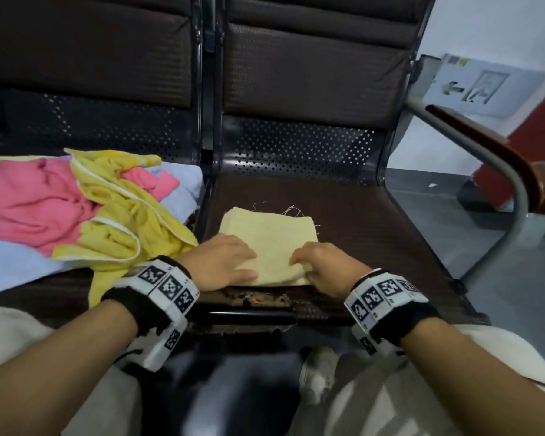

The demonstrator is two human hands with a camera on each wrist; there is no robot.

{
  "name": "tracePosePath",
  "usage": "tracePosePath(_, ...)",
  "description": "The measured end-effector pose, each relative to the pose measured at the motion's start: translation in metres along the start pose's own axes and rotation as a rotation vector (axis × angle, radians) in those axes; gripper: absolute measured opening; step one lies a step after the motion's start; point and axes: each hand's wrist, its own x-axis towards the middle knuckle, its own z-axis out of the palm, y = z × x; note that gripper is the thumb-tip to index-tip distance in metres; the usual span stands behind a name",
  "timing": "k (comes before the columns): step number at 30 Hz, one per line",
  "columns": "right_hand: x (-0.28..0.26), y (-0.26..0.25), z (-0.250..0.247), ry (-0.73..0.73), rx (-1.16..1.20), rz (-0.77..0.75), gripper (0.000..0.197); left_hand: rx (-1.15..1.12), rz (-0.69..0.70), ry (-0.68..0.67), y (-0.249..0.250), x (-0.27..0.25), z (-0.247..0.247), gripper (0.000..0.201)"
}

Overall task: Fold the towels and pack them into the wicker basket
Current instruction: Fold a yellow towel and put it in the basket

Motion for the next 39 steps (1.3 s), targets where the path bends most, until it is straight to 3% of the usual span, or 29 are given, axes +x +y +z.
tracePosePath(3,-0.005,-0.003,-0.009,0.067,0.018,0.020,0.043,0.202,-0.037,-0.088,-0.007,-0.006,0.001,0.068)
tracePosePath(6,-0.010,0.000,-0.016,0.119,0.081,0.027,0.041,0.328,0.006,0.001,-0.007,-0.010,-0.001,0.046)
tracePosePath(10,-0.010,0.008,-0.023,0.112,0.099,0.028,0.036,0.146,-0.015,0.060,-0.003,-0.007,-0.013,0.015)
tracePosePath(12,-0.006,0.010,-0.028,0.035,0.066,0.025,0.039,0.042,-0.037,0.056,-0.004,-0.004,-0.021,0.013)
tracePosePath(15,0.010,0.013,-0.036,-0.049,0.022,0.041,0.060,-0.036,-0.036,0.048,-0.009,0.005,-0.033,0.011)
tracePosePath(18,0.030,0.018,-0.045,0.004,0.074,0.084,0.049,-0.084,-0.059,0.055,-0.015,0.015,-0.042,0.007)
tracePosePath(27,0.086,0.055,-0.045,0.056,0.401,0.221,0.029,-0.014,-0.126,0.056,-0.039,0.072,-0.049,0.019)
tracePosePath(31,0.111,0.063,-0.034,0.022,0.305,0.328,0.032,0.052,-0.195,0.023,-0.057,0.086,-0.035,0.027)
tracePosePath(36,0.121,0.076,-0.037,-0.173,0.292,0.517,0.061,0.053,-0.232,-0.083,-0.059,0.093,-0.037,0.035)
tracePosePath(39,0.122,0.073,-0.035,-0.258,0.335,0.545,0.071,0.071,-0.223,-0.152,-0.054,0.092,-0.041,0.037)
